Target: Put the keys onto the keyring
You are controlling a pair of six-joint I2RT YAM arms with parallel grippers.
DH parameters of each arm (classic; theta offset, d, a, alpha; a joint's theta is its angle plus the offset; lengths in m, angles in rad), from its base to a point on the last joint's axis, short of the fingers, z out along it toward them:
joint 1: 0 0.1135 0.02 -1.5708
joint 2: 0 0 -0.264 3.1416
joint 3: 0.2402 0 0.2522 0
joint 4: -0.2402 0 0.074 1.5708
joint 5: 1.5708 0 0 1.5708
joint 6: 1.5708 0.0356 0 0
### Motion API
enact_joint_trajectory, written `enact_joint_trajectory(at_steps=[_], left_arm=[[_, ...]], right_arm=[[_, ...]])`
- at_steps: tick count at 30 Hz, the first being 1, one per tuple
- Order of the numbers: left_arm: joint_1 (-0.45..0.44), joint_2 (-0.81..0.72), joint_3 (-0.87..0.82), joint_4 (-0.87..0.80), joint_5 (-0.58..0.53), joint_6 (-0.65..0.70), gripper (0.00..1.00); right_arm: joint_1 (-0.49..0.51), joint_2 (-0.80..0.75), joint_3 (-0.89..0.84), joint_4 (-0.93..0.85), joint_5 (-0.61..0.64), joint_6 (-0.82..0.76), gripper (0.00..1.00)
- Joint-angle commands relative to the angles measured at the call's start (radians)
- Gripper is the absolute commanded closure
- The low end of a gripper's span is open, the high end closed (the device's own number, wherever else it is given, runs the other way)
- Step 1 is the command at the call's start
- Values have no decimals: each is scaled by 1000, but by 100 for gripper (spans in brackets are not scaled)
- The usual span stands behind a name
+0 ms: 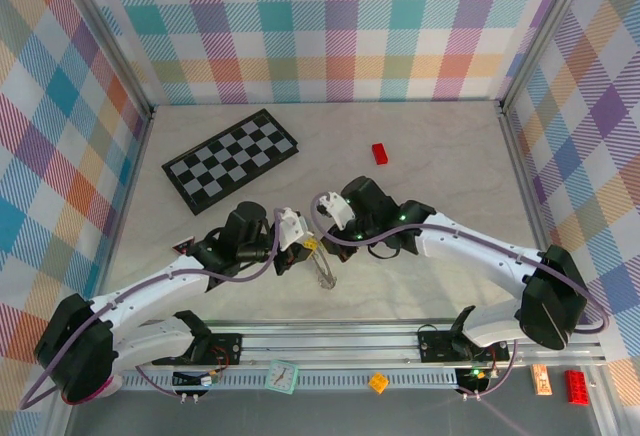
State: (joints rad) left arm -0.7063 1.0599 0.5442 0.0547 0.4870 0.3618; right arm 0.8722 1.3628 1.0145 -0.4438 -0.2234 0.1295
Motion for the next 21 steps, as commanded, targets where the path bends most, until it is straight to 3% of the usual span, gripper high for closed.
enact_joint_trajectory(at_steps=[1,3,6,11,15,21], left_arm=[[-34,-27,-14,53,17,41,100],[-39,-28,-17,66,15,45,100],[-41,-27,-25,95,20,43,100],[-41,-41,-54,160,30,29,100],[-42,-61,-75,201,27,21,100],[-42,-71,-111,284,28,-5,100]], right_arm=[[-25,9,-5,-3,-44,32,75],[-34,-1,-16,-2,-59,30,62],[-59,-40,-40,21,-80,5,53],[-87,-139,-117,129,-91,-145,52],[-87,-203,-187,245,-193,-265,52],[-87,-181,-188,218,-269,-280,59]])
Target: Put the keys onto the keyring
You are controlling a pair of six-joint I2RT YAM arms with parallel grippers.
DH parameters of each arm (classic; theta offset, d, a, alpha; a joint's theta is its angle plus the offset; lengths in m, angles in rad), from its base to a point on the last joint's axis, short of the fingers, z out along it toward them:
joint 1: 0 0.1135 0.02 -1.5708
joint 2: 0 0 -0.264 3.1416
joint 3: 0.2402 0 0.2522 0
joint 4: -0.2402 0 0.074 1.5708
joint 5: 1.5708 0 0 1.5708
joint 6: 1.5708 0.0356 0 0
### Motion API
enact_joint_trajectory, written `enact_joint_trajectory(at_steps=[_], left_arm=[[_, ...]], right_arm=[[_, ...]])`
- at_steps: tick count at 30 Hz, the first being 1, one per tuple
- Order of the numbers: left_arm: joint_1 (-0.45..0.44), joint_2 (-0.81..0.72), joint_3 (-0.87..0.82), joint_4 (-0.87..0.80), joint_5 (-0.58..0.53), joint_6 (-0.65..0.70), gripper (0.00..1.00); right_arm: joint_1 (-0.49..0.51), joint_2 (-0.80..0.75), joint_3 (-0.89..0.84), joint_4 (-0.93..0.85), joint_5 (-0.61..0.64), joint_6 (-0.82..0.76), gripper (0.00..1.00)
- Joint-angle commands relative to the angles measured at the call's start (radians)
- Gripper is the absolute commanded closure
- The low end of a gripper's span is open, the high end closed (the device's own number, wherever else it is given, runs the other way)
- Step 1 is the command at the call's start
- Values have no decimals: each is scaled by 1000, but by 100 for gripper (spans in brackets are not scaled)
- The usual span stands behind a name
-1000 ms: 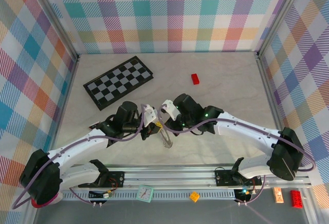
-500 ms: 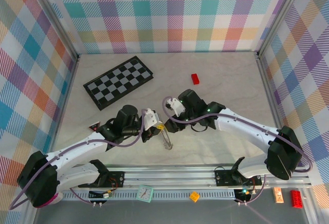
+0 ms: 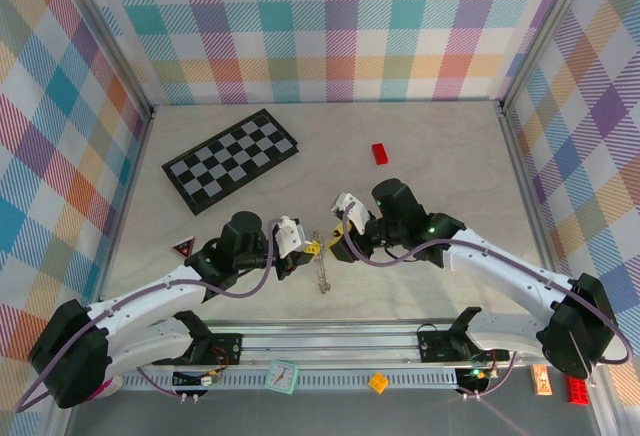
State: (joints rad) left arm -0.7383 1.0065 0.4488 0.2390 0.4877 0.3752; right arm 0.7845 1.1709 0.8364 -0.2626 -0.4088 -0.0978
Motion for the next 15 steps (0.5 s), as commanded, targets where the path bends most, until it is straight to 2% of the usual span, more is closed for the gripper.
enact_joint_trajectory(at_steps=[1,8,15], left_arm=[[-9,-14,-19,110,28,-23,100],[-9,8,-33,168,43,-48,100],[-10,2,-44,183,48,-43,100]], right_arm=[[1,15,-14,40,-91,-49,60],[1,36,-61,77,-49,-88,63],[1,-16,-165,246,-92,-166,67]])
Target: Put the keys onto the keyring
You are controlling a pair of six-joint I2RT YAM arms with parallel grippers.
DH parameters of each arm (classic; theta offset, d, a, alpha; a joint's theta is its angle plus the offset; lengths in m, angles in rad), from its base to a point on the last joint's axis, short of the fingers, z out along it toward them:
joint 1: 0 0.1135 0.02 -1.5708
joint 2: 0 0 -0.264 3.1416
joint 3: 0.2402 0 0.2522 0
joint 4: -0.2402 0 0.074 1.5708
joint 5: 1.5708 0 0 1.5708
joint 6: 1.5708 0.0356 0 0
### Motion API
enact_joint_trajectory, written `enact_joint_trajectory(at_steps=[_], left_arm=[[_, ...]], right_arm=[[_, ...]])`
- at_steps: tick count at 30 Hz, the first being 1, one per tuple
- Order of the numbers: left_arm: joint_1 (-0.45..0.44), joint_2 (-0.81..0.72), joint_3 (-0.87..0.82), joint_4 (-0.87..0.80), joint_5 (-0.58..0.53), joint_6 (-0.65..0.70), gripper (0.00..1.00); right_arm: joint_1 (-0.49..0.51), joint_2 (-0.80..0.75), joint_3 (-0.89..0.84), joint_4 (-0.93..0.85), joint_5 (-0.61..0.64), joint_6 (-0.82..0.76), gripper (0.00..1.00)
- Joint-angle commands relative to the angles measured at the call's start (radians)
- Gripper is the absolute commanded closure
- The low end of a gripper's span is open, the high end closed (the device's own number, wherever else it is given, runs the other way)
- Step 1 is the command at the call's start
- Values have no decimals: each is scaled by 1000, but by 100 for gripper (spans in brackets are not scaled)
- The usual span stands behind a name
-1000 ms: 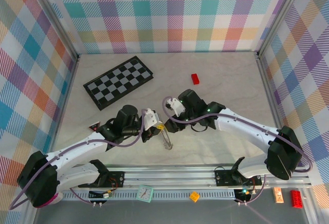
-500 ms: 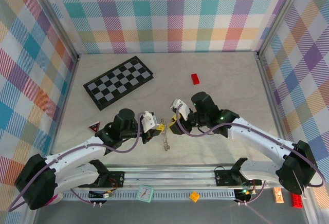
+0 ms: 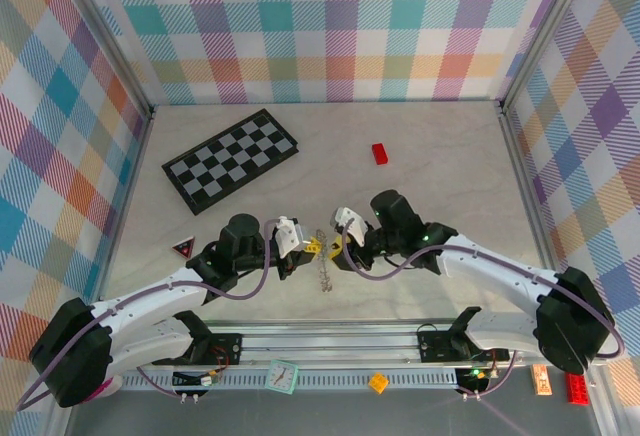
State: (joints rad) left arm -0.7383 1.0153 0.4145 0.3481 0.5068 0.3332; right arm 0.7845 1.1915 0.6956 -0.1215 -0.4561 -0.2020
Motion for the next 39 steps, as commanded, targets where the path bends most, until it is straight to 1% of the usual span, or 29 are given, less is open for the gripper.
enact_joint_trajectory(at_steps=[1,8,10,18,24,32,39], left_arm=[[-10,-10,-10,74,30,0,100],[-10,-22,-22,85,44,0,100],[-10,-27,-23,82,46,2,100],[-9,-27,-23,84,47,7,100],[-10,-31,-25,92,47,5,100],[-10,-39,-38,144,46,-13,100],[-10,-33,-65,241,30,-43,100]], right_arm=[[1,-44,-32,115,-44,-70,68],[1,-56,-32,121,3,-63,69],[1,-62,-34,136,-8,-54,70],[0,-49,-31,146,-64,-57,89],[1,-48,-27,119,-39,-70,100],[1,-28,-43,102,-12,-88,100],[1,-24,-54,176,-83,-36,100]])
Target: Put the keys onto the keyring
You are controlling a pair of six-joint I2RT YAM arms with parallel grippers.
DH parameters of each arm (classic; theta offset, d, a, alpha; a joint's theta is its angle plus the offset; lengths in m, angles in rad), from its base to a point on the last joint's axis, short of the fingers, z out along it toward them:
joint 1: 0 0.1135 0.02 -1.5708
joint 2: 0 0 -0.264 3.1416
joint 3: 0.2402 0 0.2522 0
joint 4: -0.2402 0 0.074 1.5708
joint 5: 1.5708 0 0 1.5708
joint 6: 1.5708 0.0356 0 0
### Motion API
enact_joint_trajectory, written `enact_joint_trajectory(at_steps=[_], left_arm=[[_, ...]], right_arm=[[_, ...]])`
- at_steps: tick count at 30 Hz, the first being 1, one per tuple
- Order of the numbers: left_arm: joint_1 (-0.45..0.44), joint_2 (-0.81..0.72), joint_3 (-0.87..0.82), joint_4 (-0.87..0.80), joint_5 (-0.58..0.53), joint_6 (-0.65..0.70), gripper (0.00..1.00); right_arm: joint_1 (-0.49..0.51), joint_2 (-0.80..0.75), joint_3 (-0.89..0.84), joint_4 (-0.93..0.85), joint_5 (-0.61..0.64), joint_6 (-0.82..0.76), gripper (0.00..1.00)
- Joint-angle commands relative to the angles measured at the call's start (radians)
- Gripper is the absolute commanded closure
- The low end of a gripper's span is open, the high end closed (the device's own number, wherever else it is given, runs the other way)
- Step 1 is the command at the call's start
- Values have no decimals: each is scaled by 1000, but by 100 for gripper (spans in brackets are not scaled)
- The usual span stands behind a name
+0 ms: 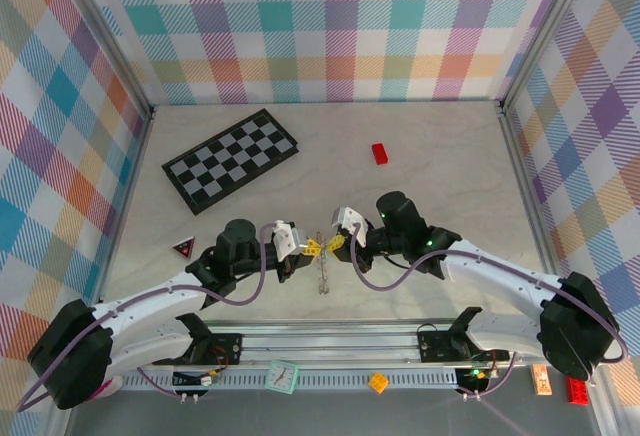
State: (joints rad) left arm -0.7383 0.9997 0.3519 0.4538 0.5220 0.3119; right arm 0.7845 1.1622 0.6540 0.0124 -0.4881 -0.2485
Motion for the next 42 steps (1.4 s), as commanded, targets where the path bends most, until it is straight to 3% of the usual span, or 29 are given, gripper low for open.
enact_joint_trajectory(at_steps=[1,14,18,22,24,32,42], left_arm=[[-10,-13,-3,146,17,-27,100],[-11,35,-29,309,18,-82,100],[-12,42,-34,313,22,-87,100],[-11,38,-38,300,30,-87,100],[-12,42,-38,293,39,-87,100],[-12,66,-31,317,80,-106,100],[-11,76,-27,338,108,-123,100]], right_arm=[[1,7,-16,49,-57,13,100],[1,37,-45,147,-86,54,98],[0,-8,-60,152,-51,43,86],[-1,-82,-90,140,38,-10,66],[-1,-98,-84,115,53,-40,64],[-1,-82,-58,113,6,-47,64],[-1,-41,-31,122,-39,-54,71]])
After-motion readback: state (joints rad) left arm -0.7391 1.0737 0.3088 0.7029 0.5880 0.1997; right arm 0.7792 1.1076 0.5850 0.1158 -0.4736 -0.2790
